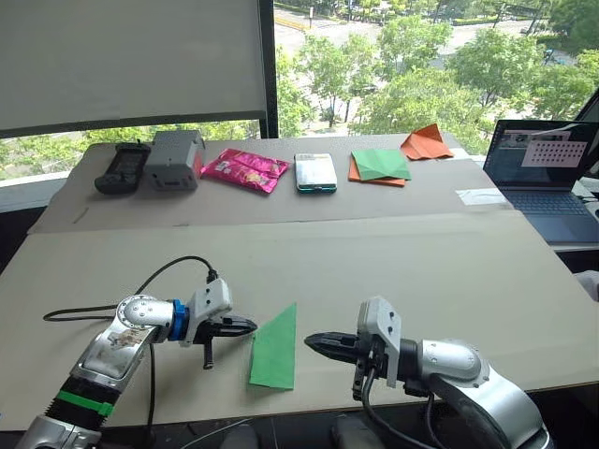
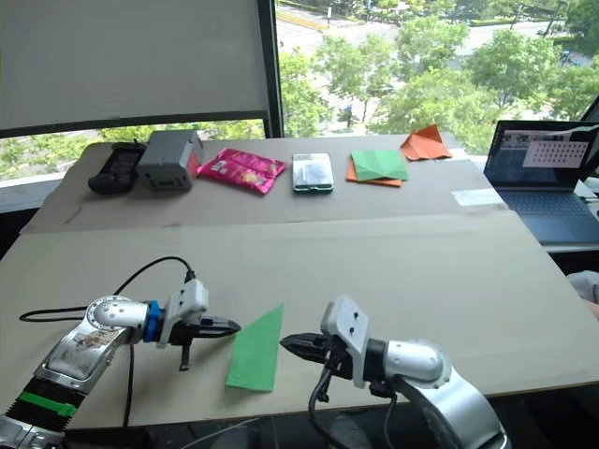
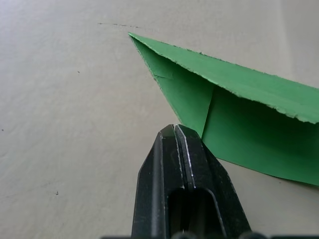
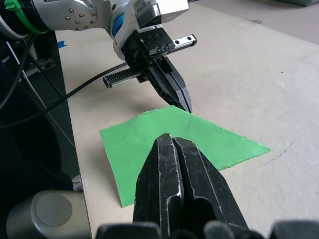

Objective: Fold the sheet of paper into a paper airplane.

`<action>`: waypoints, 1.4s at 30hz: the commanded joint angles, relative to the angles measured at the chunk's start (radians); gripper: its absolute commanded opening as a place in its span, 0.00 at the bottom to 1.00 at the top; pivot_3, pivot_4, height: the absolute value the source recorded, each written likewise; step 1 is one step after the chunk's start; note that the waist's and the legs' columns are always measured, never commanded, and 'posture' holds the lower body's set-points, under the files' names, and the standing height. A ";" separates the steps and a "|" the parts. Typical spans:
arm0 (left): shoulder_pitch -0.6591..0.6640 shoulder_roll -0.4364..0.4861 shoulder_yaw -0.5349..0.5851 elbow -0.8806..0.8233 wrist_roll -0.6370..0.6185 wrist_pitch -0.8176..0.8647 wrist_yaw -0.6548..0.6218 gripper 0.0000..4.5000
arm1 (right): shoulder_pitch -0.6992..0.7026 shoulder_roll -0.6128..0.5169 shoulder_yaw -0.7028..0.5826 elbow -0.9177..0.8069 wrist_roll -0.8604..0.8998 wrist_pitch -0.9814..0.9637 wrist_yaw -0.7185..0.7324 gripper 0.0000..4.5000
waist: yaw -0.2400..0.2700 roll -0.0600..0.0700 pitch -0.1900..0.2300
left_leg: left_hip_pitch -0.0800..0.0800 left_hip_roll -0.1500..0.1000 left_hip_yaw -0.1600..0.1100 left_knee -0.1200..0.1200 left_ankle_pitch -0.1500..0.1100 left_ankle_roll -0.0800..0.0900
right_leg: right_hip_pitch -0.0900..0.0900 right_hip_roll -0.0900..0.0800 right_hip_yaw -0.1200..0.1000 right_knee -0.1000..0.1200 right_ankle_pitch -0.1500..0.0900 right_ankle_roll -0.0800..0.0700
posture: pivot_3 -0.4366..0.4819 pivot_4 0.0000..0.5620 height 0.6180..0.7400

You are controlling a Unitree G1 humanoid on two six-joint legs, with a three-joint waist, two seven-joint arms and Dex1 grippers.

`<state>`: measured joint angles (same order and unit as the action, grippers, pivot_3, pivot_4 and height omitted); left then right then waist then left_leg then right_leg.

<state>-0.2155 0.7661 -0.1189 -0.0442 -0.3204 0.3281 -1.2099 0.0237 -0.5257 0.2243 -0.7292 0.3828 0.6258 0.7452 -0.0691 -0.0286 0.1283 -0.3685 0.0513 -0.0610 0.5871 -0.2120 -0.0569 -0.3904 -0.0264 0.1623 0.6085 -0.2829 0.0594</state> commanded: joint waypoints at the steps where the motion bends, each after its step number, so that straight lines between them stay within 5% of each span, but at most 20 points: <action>1: -0.023 0.043 0.037 -0.001 -0.016 -0.044 -0.061 0.06 | -0.003 -0.003 0.003 -0.023 -0.013 0.011 -0.045 0.00 | 0.002 -0.001 0.000 | 0.000 0.000 0.000 0.000 0.000 0.000 | 0.000 0.000 0.000 -0.001 0.000 0.000 | 0.48 0.27 1.00; 5: -0.067 0.041 0.036 0.022 -0.012 -0.130 -0.112 0.34 | 0.005 0.003 0.018 0.005 -0.028 -0.002 -0.073 0.00 | 0.007 0.000 0.002 | 0.000 0.000 0.001 0.000 0.000 0.000 | 0.001 -0.002 0.000 -0.001 0.000 0.000 | 0.48 0.27 1.00; 10: -0.201 0.017 -0.049 0.189 0.154 -0.641 -0.200 0.71 | 0.012 0.011 0.028 0.037 -0.034 -0.013 -0.093 0.00 | 0.018 0.000 0.003 | -0.001 0.000 0.002 0.000 0.000 0.000 | 0.000 -0.002 0.000 -0.002 0.000 0.000 | 0.48 0.27 1.00; 17: -0.387 -0.060 -0.196 0.468 0.185 -1.201 -0.386 0.71 | 0.011 0.024 0.022 0.062 -0.027 -0.018 -0.107 0.00 | 0.025 0.002 0.002 | -0.002 0.000 0.003 0.002 0.004 0.007 | 0.002 -0.001 0.001 -0.002 0.000 0.000 | 0.48 0.27 1.00; 25: -0.530 -0.140 -0.361 0.701 0.192 -1.537 -0.404 0.71 | 0.026 0.032 0.030 0.043 -0.031 -0.009 -0.131 0.00 | 0.023 0.002 0.002 | -0.005 -0.001 0.003 0.004 0.008 0.012 | 0.004 0.000 0.002 0.000 0.002 0.003 | 0.48 0.27 1.00; 35: -0.592 -0.112 -0.453 0.814 0.179 -1.611 -0.377 0.00 | 0.034 0.033 0.036 0.030 -0.028 -0.004 -0.156 0.00 | 0.021 0.001 0.002 | -0.005 -0.001 0.002 0.004 0.008 0.014 | 0.004 0.001 0.004 0.002 0.003 0.004 | 0.48 0.27 1.00; 42: -0.504 -0.097 -0.340 0.728 0.267 -1.449 -0.153 0.00 | 0.027 0.030 0.028 0.033 -0.028 -0.003 -0.163 0.00 | 0.022 0.002 0.002 | -0.005 -0.001 0.002 0.004 0.009 0.014 | 0.006 0.001 0.004 0.003 0.003 0.004 | 0.48 0.27 1.00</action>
<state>-0.7375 0.6527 -0.4955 0.7312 -0.0651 -1.1796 -1.4214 0.0572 -0.4979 0.2635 -0.6602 0.3457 0.6306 0.5867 -0.0474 -0.0264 0.1302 -0.3733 0.0504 -0.0586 0.5912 -0.2035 -0.0429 -0.3840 -0.0250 0.1661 0.6113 -0.2798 0.0640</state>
